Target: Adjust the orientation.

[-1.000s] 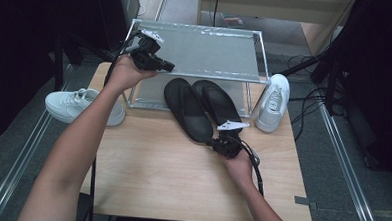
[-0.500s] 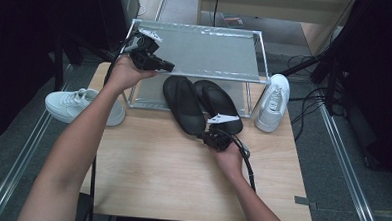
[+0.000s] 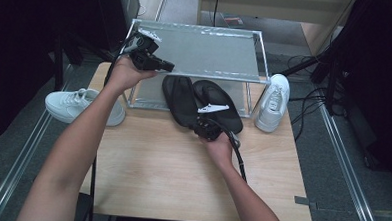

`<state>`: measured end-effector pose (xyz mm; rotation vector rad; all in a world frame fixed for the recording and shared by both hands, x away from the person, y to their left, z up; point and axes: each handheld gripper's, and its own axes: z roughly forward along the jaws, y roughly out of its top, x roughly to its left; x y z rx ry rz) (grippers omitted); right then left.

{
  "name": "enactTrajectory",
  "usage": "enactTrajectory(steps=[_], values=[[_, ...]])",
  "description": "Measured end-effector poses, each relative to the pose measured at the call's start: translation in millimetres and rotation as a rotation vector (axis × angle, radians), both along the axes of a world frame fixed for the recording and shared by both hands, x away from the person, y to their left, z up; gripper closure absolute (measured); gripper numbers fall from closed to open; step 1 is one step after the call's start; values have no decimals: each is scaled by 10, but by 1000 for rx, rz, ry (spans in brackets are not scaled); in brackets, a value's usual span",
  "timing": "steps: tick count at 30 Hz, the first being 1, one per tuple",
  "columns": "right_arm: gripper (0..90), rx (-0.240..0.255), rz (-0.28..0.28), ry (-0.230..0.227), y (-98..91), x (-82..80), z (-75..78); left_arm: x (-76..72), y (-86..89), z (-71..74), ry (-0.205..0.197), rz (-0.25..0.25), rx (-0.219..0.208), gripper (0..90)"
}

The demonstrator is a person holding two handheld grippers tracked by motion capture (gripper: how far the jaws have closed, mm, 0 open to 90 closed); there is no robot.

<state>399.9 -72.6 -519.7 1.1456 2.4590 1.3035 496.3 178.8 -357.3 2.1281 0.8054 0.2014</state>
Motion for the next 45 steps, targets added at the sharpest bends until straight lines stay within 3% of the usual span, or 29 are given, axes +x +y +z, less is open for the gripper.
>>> enactTrajectory(steps=[20,29,33,37,41,45], values=[[900,18,-43,7,442,324,-26,-3,-7,0,-5,-1,3,900],[900,-11,-45,-7,655,440,-36,-9,-8,1,-9,0,6,900],[900,15,-48,2,696,487,-52,-6,-3,-2,-8,0,4,900],[900,1,-45,-6,734,465,-42,-14,-8,0,-12,1,7,900],[900,18,-39,1,677,428,11,-11,-6,-2,-11,2,5,900],[900,29,-23,-20,576,368,77,-12,-8,-1,-10,4,6,900]])
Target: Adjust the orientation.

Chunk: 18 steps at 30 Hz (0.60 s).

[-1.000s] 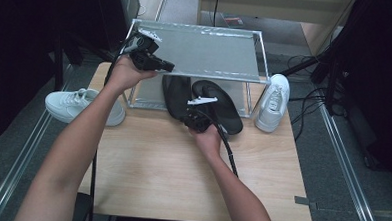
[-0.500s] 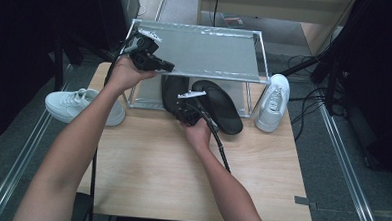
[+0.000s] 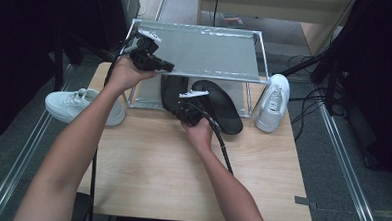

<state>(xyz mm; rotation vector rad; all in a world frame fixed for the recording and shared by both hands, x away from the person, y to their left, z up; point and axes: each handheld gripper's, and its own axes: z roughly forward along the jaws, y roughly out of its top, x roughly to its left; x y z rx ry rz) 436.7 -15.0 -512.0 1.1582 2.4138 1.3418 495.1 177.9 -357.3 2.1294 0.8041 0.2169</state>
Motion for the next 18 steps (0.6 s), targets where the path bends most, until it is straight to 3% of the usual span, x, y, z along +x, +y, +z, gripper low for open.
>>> enactTrajectory(steps=[3,11,18], values=[[900,17,17,11,-106,-63,58,2,3,-1,1,-3,-1,900],[900,17,50,-32,-408,-267,209,7,-2,-2,3,4,-2,900],[900,24,35,-53,-724,-408,243,12,7,-8,5,7,-7,900]])
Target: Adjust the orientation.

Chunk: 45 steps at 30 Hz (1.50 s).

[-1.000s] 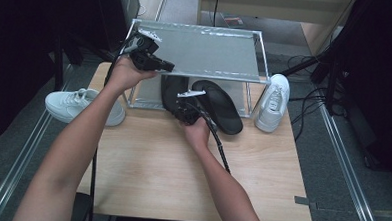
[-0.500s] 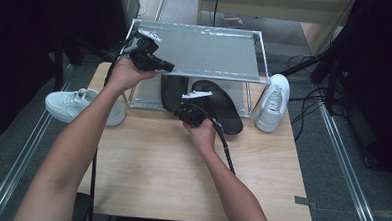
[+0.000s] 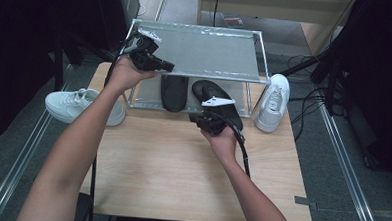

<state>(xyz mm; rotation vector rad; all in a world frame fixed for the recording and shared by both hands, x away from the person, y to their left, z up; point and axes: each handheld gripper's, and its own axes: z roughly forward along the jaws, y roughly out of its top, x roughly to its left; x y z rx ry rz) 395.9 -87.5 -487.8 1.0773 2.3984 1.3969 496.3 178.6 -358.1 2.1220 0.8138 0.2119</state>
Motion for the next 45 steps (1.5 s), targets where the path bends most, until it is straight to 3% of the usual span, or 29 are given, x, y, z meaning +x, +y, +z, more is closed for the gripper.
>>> enactTrajectory(steps=[7,13,19,25,31,40,45], values=[[900,6,-6,-7,-320,-127,-1,-7,-12,4,-2,1,5,900],[900,-17,-42,-40,-641,-216,11,-4,-10,5,1,2,5,900],[900,-9,-86,-37,-969,-282,-30,-7,-17,10,1,4,11,900],[900,-42,-111,-66,-1220,-369,-87,-8,-20,11,0,5,12,900],[900,-29,-133,-32,-1390,-362,-164,-11,-21,12,1,7,12,900],[900,-71,-198,8,-1643,-282,-281,-10,-19,10,1,7,12,900],[900,-35,-216,64,-1644,-187,-361,-11,-20,10,1,8,12,900]])
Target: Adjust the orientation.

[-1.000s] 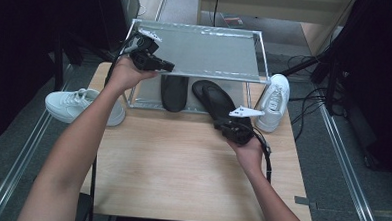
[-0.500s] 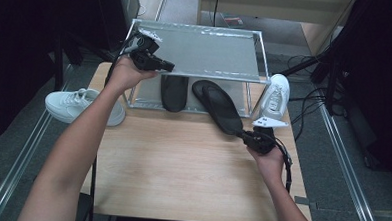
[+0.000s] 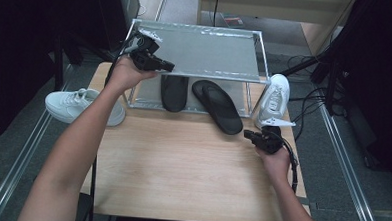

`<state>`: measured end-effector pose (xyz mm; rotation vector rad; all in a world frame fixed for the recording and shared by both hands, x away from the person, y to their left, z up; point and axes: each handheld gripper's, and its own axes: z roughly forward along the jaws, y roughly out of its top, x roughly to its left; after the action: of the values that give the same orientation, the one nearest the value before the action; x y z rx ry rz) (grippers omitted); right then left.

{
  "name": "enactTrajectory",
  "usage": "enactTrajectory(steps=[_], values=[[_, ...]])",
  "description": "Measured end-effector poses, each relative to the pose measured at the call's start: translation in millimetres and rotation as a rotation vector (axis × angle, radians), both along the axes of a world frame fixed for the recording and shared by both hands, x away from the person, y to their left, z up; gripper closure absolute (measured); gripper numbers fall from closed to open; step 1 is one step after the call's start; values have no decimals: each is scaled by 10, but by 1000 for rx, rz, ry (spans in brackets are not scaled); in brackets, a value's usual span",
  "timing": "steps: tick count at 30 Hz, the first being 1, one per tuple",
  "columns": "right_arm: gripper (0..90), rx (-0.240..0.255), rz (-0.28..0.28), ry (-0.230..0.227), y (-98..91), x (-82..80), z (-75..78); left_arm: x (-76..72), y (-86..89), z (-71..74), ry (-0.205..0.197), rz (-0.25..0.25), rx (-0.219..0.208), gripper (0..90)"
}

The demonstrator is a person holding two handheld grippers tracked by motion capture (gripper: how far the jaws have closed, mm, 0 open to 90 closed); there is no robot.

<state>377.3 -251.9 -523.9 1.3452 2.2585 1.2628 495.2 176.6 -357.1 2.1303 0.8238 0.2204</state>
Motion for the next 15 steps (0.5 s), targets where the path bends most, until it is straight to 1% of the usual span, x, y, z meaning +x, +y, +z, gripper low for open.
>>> enactTrajectory(steps=[3,7,8,11,15], values=[[900,-2,6,2,51,36,-5,3,4,-5,1,0,-8,900],[900,-9,13,3,152,71,-5,3,5,-3,-1,-2,-2,900],[900,-15,15,-3,176,81,-6,2,4,-2,-1,-3,-2,900],[900,-7,16,-6,241,112,0,2,4,-3,-1,-2,-3,900],[899,3,16,1,354,162,20,3,6,-6,-1,-2,-7,900]])
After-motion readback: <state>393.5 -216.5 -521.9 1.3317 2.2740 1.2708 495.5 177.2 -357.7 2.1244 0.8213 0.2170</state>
